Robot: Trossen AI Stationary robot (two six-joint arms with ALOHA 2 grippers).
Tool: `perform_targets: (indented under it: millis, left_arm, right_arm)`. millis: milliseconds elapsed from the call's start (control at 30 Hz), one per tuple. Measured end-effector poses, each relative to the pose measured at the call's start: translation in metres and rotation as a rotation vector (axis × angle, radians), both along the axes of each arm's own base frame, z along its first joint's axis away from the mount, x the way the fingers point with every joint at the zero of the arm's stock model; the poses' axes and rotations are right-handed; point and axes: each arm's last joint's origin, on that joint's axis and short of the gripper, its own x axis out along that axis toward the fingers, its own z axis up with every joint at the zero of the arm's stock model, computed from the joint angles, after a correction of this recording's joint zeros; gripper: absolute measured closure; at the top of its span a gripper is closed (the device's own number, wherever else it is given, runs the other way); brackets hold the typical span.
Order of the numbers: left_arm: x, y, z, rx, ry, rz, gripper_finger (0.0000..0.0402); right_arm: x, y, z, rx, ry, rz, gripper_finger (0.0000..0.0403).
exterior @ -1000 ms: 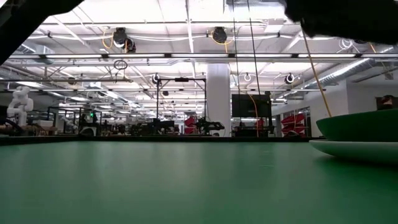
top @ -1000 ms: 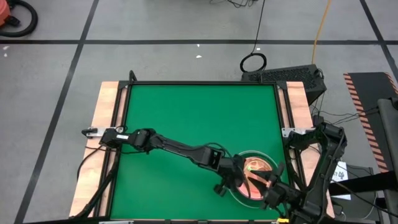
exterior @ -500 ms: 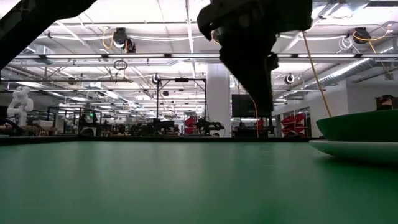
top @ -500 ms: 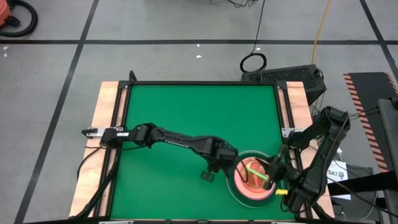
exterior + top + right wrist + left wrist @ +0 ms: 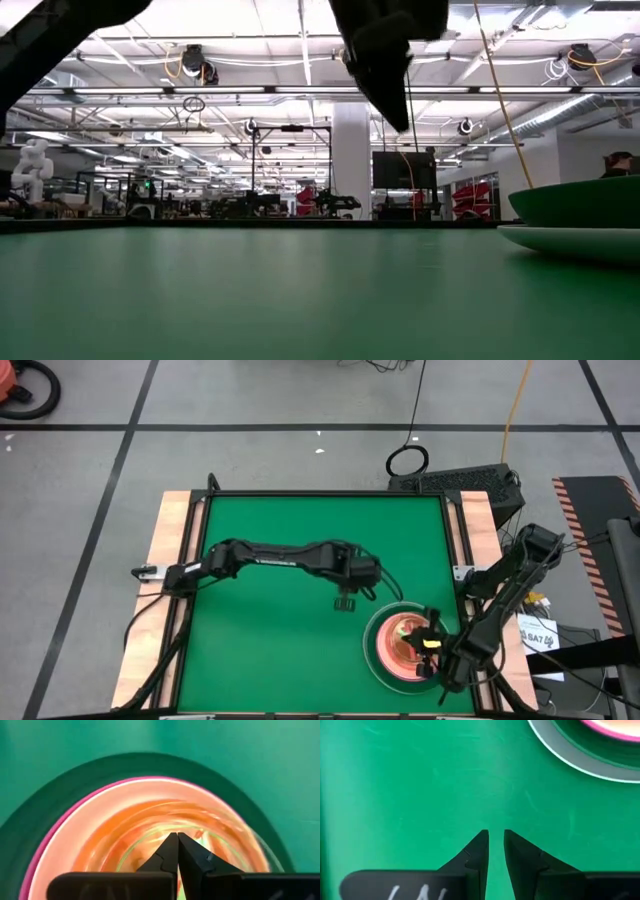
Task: Stack plastic plates
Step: Return to Home Position
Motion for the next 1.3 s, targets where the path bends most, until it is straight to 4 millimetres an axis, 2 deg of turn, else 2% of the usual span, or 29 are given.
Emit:
perform_targets:
  millis: [167,233,300,400,467,533,667,733,900,1000,1100,1300]
  left_arm:
    - [-0.010,-0.005,0.022,0.002,-0.037,0.011,0.0335]
    - [-0.012,-0.014,0.020,-0.005,-0.026,0.020,0.0335]
    - [-0.010,-0.024,0.006,0.008,-0.026,0.036,0.0335]
    - [-0.014,-0.041,-0.030,0.048,0.019,0.058,0.0335]
    - [-0.017,-0.049,-0.050,0.058,-0.014,0.069,0.0335]
    - [-0.027,-0.054,-0.060,0.086,-0.046,0.101,0.0335]
    - [-0.058,-0.061,-0.069,0.141,-0.168,0.161,0.0335]
    - [-0.072,-0.062,-0.066,0.123,-0.258,0.169,0.0335]
    - [-0.104,-0.064,-0.038,0.086,-0.501,0.125,0.0335]
    - [-0.120,-0.062,-0.026,0.101,-0.582,0.067,0.0335]
    - [-0.138,-0.057,-0.015,0.106,-0.650,0.047,0.0335]
    - [-0.185,-0.044,-0.030,0.108,-0.709,0.077,0.0335]
  right_arm:
    - [0.004,-0.005,-0.013,0.017,-0.007,0.024,0.0401]
    - [0.005,-0.007,-0.020,0.020,-0.021,0.043,0.0402]
    - [0.006,-0.009,-0.025,0.021,-0.028,0.062,0.0402]
    - [0.006,-0.012,-0.031,0.036,-0.017,0.065,0.0402]
    - [0.005,-0.014,-0.035,0.037,-0.016,0.065,0.0402]
    - [0.005,-0.014,-0.038,0.051,-0.029,0.069,0.0402]
    - [0.006,-0.015,-0.039,0.037,-0.037,0.096,0.0402]
    - [0.007,-0.013,-0.037,0.032,-0.042,0.111,0.0402]
    - [0.017,-0.008,-0.024,-0.006,-0.057,0.169,0.0403]
    - [0.026,-0.009,-0.008,-0.067,-0.099,0.220,0.0403]
    - [0.036,-0.018,0.010,-0.150,-0.157,0.238,0.0403]
    - [0.051,-0.053,0.034,-0.232,-0.180,0.228,0.0403]
